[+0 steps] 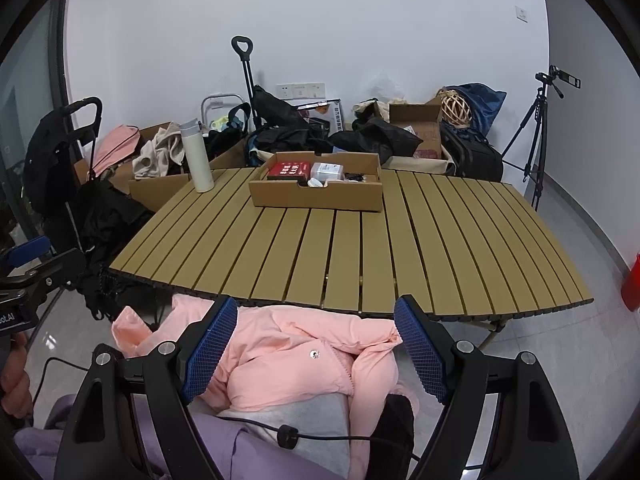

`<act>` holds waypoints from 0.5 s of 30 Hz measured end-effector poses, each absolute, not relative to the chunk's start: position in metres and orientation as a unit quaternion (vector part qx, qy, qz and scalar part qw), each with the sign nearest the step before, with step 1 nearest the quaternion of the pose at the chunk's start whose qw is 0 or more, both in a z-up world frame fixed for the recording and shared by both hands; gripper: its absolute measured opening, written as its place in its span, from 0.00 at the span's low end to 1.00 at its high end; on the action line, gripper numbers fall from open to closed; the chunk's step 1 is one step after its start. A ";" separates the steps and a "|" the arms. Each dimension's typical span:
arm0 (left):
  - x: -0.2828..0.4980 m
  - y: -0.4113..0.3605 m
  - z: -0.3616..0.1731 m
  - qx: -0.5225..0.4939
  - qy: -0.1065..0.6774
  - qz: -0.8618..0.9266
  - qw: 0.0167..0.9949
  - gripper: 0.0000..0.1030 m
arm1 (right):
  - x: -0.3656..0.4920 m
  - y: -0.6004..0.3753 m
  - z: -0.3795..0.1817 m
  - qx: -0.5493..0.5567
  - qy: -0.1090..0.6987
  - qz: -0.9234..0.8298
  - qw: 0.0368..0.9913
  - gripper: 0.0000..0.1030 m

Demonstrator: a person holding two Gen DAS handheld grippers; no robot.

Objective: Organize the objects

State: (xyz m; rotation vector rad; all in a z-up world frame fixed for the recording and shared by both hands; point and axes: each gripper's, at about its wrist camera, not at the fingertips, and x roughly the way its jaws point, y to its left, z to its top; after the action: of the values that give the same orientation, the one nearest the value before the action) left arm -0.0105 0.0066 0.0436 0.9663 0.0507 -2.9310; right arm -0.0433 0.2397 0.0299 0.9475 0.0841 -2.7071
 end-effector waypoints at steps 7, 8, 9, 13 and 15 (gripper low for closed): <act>-0.013 0.004 0.041 0.321 0.024 -0.947 0.018 1.00 | -0.045 0.242 0.029 0.331 0.026 -0.934 0.130 0.82; -0.013 0.004 0.041 0.321 0.023 -0.947 0.019 1.00 | -0.045 0.241 0.028 0.331 0.026 -0.934 0.130 0.82; -0.012 0.003 0.041 0.318 0.022 -0.948 0.018 1.00 | -0.045 0.241 0.028 0.331 0.026 -0.934 0.130 0.82; -0.004 0.006 0.045 0.279 0.008 -0.960 0.028 1.00 | -0.046 0.242 0.027 0.333 0.023 -0.934 0.130 0.82; -0.005 0.008 0.045 0.277 -0.006 -0.960 0.035 1.00 | -0.047 0.243 0.026 0.335 0.021 -0.933 0.129 0.82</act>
State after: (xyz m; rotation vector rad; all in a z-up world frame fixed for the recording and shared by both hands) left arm -0.0047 0.0083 0.0446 0.8500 -0.0173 -2.9506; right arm -0.0474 0.2429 0.0264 0.9727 0.0620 -2.7130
